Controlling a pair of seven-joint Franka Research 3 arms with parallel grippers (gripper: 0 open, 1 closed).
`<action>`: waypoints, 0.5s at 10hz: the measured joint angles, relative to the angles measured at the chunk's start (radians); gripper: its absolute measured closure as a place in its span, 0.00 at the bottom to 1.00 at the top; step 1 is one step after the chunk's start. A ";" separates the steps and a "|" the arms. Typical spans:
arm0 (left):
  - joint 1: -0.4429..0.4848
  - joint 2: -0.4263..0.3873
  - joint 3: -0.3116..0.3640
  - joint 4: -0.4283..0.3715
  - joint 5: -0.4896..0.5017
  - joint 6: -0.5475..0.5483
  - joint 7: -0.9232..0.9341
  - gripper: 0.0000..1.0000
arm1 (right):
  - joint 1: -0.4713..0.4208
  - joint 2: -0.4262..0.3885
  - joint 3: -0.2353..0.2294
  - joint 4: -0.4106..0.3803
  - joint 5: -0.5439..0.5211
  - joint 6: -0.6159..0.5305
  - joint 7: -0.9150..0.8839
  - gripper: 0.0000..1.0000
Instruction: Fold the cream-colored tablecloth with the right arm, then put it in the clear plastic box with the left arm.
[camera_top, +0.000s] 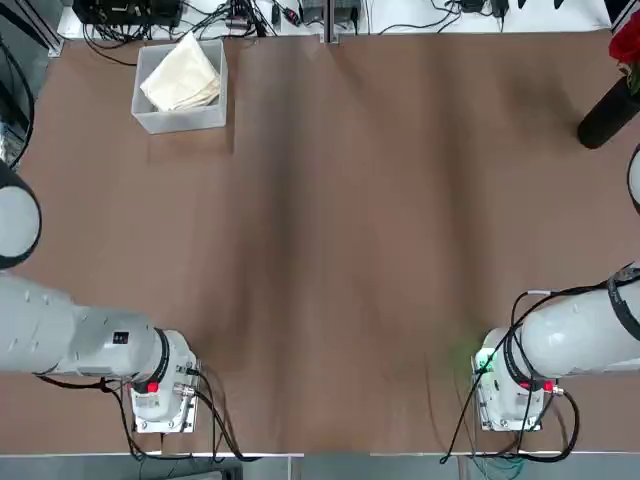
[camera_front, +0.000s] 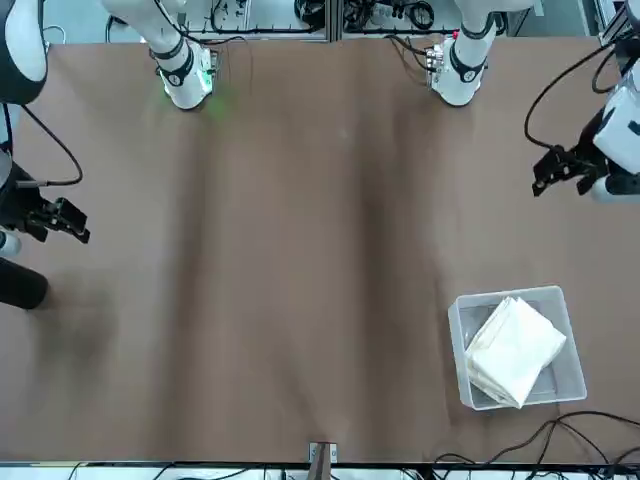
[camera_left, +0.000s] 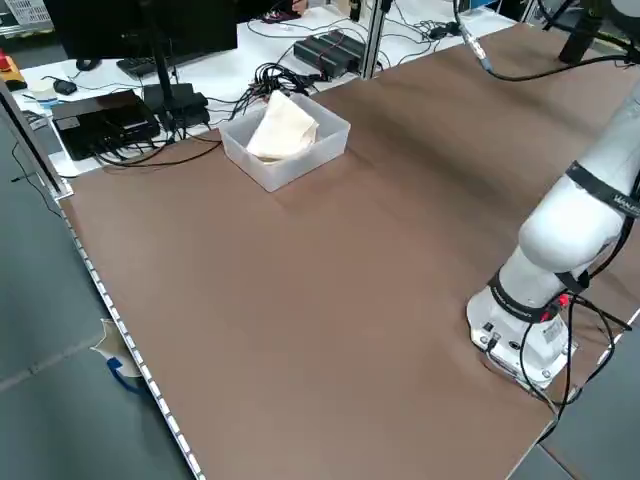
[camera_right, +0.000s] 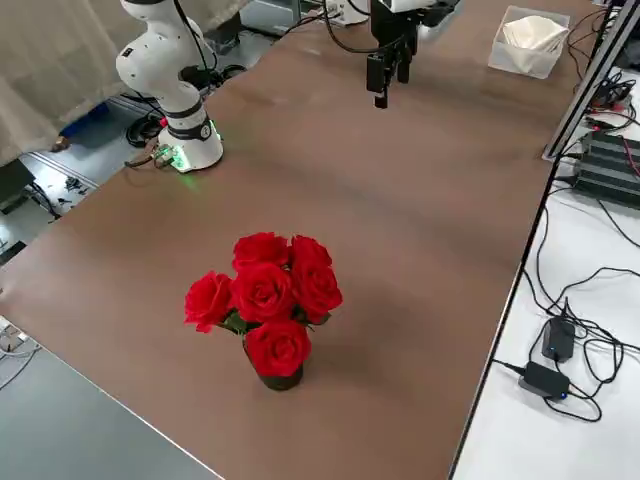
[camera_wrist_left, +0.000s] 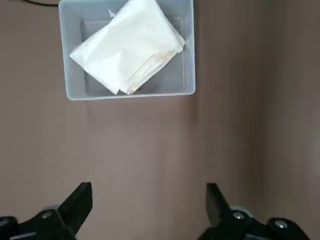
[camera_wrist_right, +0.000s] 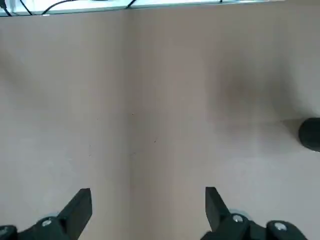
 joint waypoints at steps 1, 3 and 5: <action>0.000 0.000 0.002 -0.003 0.000 0.000 0.000 0.00 | 0.000 0.000 0.000 0.000 0.000 0.001 0.000 0.00; 0.000 -0.010 0.004 -0.004 0.000 -0.012 -0.001 0.00 | 0.000 0.000 0.000 0.000 0.000 0.003 0.000 0.00; 0.000 -0.043 0.005 -0.017 -0.006 -0.028 -0.003 0.00 | 0.000 0.000 0.000 0.000 0.000 0.005 0.000 0.00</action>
